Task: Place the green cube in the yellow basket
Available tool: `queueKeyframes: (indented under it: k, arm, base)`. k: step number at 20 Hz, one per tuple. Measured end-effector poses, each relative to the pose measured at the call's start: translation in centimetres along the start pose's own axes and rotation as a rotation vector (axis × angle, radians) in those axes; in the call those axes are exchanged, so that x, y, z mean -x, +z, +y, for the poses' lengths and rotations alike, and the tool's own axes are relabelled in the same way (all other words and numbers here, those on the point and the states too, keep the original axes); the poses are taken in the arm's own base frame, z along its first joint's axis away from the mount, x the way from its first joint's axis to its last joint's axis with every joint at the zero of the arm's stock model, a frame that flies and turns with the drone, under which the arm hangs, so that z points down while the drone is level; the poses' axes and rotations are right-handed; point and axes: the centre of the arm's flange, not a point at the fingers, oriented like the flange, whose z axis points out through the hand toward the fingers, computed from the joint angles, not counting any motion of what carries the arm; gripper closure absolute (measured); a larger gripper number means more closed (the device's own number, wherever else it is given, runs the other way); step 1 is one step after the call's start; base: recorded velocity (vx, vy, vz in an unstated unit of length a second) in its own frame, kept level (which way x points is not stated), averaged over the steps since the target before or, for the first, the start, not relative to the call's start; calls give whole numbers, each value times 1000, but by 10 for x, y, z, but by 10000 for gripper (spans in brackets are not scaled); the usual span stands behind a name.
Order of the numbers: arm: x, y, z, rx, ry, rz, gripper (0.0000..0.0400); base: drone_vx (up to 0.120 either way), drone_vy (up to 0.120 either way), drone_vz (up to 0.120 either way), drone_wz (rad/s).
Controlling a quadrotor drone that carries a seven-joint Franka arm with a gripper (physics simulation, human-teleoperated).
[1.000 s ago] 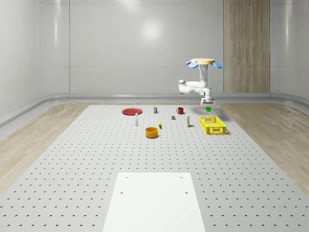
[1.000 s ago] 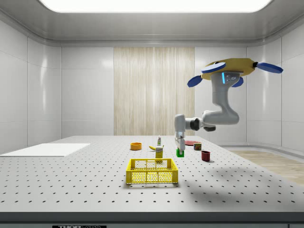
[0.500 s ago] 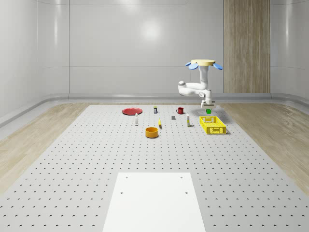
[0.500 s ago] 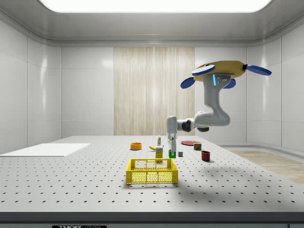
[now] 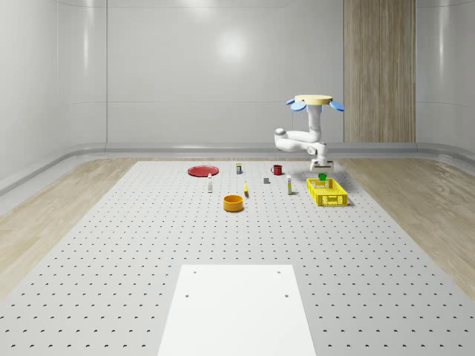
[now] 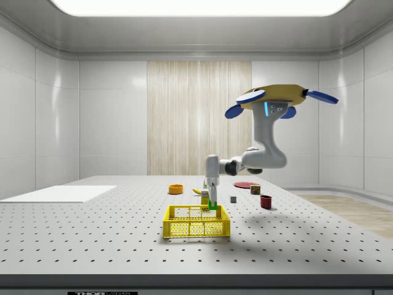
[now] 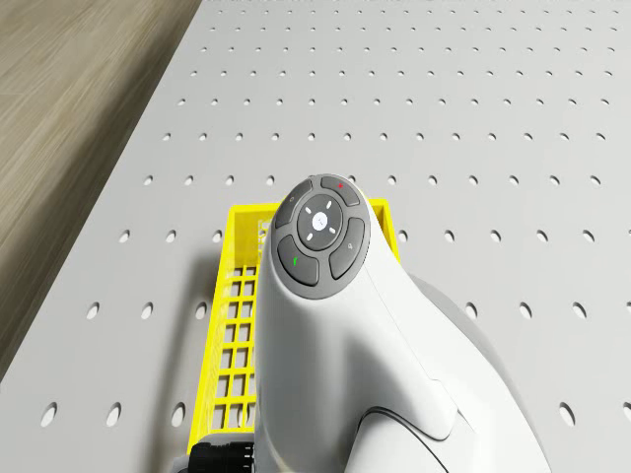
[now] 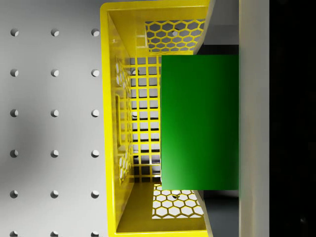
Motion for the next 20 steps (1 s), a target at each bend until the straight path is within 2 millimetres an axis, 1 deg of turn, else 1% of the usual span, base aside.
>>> queueKeyframes:
  k: [7,17,20]
  arm:
    - [0,0,0,0,0,0,149]
    - [0,0,0,0,0,0,149]
    - [0,4,0,0,0,0,149]
  base:
    - [120,0,-114,0]
    - [120,0,0,0]
    - [13,0,0,0]
